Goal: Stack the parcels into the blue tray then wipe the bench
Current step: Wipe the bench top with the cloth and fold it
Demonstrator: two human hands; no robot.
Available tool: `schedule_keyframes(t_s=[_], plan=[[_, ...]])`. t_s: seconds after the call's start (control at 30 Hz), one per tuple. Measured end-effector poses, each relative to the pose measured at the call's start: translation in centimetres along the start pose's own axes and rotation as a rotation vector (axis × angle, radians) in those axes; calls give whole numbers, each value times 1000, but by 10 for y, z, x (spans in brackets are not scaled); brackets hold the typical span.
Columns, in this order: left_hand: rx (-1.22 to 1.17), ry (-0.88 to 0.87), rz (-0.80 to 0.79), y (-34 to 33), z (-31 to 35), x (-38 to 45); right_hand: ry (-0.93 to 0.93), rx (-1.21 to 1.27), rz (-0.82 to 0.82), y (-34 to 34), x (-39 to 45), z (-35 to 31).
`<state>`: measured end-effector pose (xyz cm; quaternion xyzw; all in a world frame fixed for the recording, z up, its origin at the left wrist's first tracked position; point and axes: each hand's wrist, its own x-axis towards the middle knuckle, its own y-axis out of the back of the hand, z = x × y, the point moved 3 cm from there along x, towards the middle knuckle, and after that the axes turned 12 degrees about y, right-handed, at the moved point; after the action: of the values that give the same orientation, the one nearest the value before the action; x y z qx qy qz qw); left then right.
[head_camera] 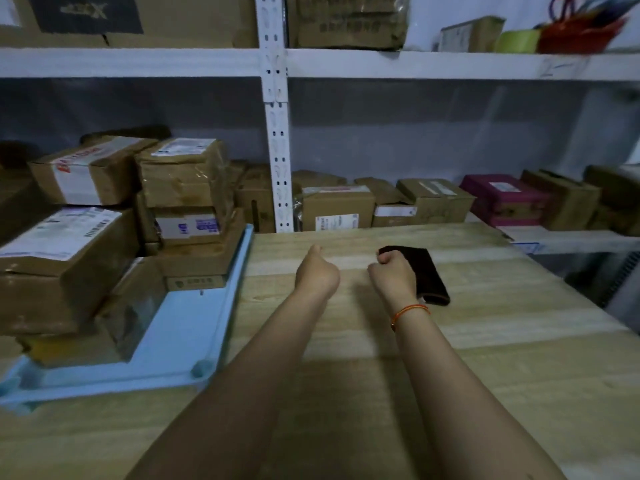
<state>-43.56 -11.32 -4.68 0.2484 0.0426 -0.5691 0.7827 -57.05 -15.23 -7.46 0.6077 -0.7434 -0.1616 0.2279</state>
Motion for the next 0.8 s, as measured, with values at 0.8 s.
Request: schedule_keyframes(t_s=[0.8], plan=[[-69, 139, -238, -32, -20, 11, 112, 115, -51, 6, 18, 29]])
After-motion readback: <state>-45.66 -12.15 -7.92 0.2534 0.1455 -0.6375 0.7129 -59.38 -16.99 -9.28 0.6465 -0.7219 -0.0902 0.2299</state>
